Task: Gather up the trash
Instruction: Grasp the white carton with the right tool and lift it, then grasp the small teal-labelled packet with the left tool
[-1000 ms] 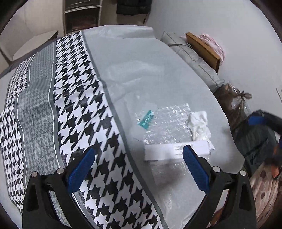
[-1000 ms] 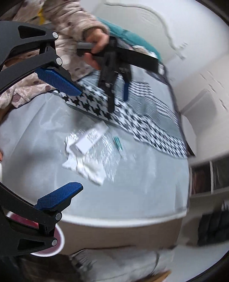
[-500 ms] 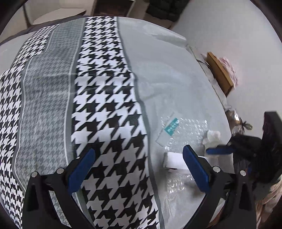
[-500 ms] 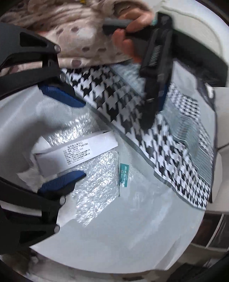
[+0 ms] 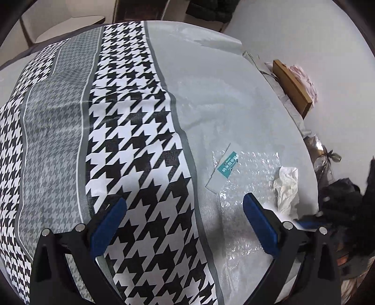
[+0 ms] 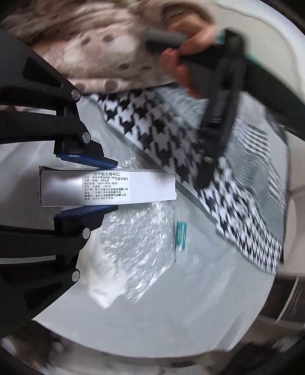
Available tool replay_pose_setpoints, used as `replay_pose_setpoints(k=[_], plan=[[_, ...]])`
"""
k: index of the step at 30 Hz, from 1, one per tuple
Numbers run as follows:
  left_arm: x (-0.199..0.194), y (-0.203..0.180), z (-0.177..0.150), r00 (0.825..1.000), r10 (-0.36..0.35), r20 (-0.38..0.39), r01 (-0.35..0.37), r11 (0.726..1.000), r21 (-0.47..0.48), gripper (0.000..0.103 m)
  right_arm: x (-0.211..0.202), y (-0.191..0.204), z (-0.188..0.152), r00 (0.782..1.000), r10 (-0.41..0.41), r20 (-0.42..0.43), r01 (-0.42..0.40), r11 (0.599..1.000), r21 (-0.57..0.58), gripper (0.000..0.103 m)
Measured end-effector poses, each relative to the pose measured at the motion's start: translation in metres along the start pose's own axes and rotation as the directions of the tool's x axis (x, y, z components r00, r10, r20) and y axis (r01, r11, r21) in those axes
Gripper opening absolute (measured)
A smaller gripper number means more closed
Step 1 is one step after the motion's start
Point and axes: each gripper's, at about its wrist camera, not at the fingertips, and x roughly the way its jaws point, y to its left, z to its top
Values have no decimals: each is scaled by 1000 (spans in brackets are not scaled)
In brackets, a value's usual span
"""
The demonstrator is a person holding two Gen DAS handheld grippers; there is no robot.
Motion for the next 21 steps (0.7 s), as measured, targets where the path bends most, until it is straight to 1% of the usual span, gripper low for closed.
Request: replay_pose_setpoints(k=[3, 5, 8, 10, 12, 13, 14, 15, 17, 19, 20, 21], plan=[[4, -10, 0, 1000, 9, 1, -10, 999, 47, 98, -29, -21, -14, 996, -13, 89, 1, 991, 136, 30], [7, -21, 3, 999, 24, 22, -26, 995, 100, 98, -44, -29, -20, 990, -35, 135, 9, 982, 188, 30], [11, -37, 9, 997, 53, 58, -63, 981, 184, 98, -71, -46, -33, 972, -70, 226, 1, 957, 291, 30], [14, -48, 14, 996, 54, 72, -70, 968, 243, 98, -85, -56, -41, 957, -96, 272, -6, 936, 352, 30], [19, -59, 17, 996, 55, 77, -76, 944, 320, 96, -94, -67, -50, 941, -116, 319, -26, 912, 410, 30], [23, -65, 19, 996, 54, 76, -79, 927, 367, 94, -99, -72, -55, 931, -125, 343, -41, 898, 439, 30], [28, -72, 20, 996, 49, 70, -74, 903, 424, 93, -101, -75, -58, 924, -134, 358, -49, 888, 458, 30], [29, -75, 22, 997, 43, 65, -68, 886, 459, 91, -104, -78, -60, 917, -144, 371, -54, 879, 474, 30], [37, -84, 25, 999, 4, 42, -27, 833, 553, 90, -106, -82, -63, 908, -159, 386, -57, 868, 493, 30], [43, -86, 28, 1000, -13, 25, -5, 801, 599, 89, -107, -82, -63, 902, -171, 395, -55, 864, 500, 30], [49, -87, 33, 1000, -21, -4, 19, 791, 612, 88, -107, -82, -63, 900, -175, 399, -52, 866, 497, 30], [54, -87, 36, 999, -28, -28, 39, 788, 614, 83, -108, -83, -63, 899, -175, 401, -52, 867, 495, 30]])
